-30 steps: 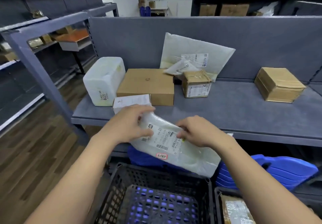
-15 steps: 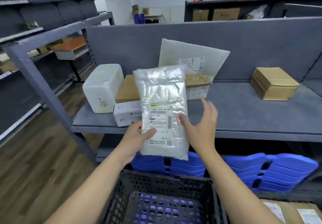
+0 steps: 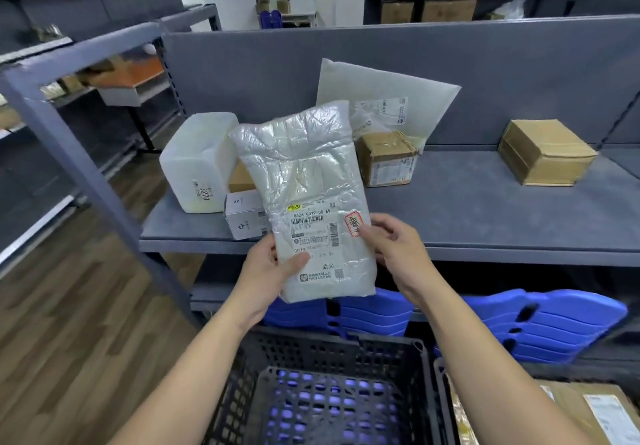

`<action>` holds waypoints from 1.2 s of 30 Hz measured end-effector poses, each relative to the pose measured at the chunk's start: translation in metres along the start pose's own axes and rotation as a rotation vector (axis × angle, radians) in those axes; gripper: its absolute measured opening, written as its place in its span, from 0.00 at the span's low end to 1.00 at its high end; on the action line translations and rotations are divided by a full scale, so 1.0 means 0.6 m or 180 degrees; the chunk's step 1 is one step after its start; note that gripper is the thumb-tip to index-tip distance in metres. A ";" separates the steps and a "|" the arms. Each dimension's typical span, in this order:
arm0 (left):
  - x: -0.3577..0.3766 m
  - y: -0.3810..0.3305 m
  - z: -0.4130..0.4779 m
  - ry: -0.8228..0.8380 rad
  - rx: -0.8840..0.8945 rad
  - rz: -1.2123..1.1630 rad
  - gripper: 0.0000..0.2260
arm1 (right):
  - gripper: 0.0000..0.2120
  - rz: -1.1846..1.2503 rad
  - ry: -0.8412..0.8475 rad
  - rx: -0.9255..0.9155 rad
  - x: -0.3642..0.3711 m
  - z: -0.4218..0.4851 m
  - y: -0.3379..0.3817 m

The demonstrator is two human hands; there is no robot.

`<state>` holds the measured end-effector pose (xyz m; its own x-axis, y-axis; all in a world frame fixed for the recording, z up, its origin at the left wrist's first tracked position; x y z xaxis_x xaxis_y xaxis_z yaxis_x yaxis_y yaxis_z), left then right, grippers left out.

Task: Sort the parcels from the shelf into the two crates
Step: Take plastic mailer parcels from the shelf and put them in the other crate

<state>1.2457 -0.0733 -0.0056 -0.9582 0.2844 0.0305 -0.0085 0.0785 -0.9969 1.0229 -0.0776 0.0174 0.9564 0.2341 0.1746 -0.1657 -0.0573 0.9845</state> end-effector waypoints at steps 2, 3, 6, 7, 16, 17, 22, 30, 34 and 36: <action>-0.003 -0.017 -0.002 -0.0007 0.0067 0.0062 0.14 | 0.07 -0.0027 0.0018 -0.0131 0.004 -0.001 0.021; -0.005 -0.028 -0.002 -0.0008 0.0135 0.0093 0.14 | 0.07 -0.0048 0.0028 -0.0190 0.007 -0.001 0.031; -0.008 -0.054 -0.003 0.0000 0.0298 0.0123 0.14 | 0.07 -0.0045 0.0063 -0.0313 0.013 -0.001 0.049; -0.008 -0.060 -0.005 -0.0003 0.0336 0.0120 0.15 | 0.07 -0.0030 0.0064 -0.0361 0.014 -0.001 0.053; 0.011 -0.088 -0.038 0.0176 0.0480 0.0015 0.16 | 0.10 -0.0140 0.0062 -0.0446 0.005 -0.021 0.067; 0.016 -0.092 -0.045 0.0216 0.0501 -0.0015 0.16 | 0.12 -0.0231 -0.0031 -0.0542 0.000 -0.029 0.075; 0.037 -0.099 -0.070 0.0438 0.0575 -0.0005 0.20 | 0.23 -0.1894 -0.0610 -0.1765 -0.006 -0.090 0.149; 0.025 -0.102 -0.087 0.0445 0.0606 0.0119 0.18 | 0.19 -0.4046 -0.0862 -0.3238 0.067 -0.142 0.161; 0.022 -0.107 -0.092 0.0473 0.0599 0.0146 0.19 | 0.19 -0.4174 -0.1089 -0.3433 0.072 -0.148 0.155; 0.022 -0.112 -0.095 0.0485 0.0606 0.0142 0.18 | 0.17 -0.4169 -0.1148 -0.3515 0.074 -0.148 0.157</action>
<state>1.2501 -0.0206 0.0661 -0.9048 0.4255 -0.0177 -0.0345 -0.1146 -0.9928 1.0286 0.0138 0.1192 0.5565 -0.6354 -0.5354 0.7663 0.6415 0.0352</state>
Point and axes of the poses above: each hand's wrist, its own z-axis towards the middle knuckle, its own x-axis out of the palm, y = z × x, the point moved 10 cm from there along z, towards the middle knuckle, and after that the axes turned 14 degrees about y, right-handed, at the moved point
